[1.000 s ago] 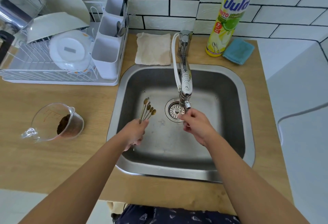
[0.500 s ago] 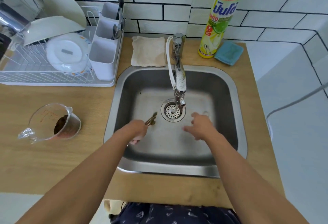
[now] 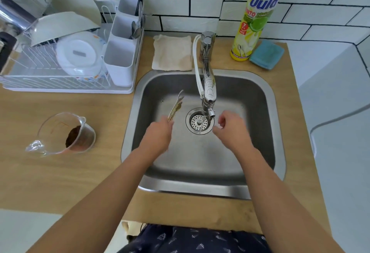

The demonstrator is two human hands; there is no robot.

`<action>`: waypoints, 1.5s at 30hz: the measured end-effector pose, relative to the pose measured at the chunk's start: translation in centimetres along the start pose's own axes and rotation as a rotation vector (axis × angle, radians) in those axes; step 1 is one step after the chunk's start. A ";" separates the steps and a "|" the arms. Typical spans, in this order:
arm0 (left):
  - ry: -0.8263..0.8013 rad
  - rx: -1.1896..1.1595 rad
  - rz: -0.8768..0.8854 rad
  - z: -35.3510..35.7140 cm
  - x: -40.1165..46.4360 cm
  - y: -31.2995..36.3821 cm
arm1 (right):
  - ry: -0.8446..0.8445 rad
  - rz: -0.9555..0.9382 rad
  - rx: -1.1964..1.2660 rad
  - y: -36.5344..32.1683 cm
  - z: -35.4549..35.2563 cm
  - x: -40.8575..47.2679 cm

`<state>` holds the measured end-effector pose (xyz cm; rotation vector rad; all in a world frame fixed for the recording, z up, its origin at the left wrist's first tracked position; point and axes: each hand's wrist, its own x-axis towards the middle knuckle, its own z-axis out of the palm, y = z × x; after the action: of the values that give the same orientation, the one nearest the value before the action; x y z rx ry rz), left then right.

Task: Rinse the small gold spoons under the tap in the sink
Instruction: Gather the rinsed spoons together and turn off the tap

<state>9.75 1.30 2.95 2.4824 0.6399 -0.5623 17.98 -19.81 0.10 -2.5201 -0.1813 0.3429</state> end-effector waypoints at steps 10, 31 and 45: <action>0.202 -0.133 -0.016 1.2 -0.6 -0.7 | 0.015 -0.031 0.052 1.3 0.0 -0.5; -0.409 -0.962 -0.116 0.1 -1.2 -4.0 | -0.162 0.021 0.157 2.0 -1.7 -1.7; -0.260 -1.134 -0.098 -1.6 -3.0 -2.8 | 0.123 -0.325 0.152 -8.5 -10.4 7.5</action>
<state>6.24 3.36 4.71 1.3028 0.7035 -0.3770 27.67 -16.82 11.71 -2.3040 -0.4894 0.0672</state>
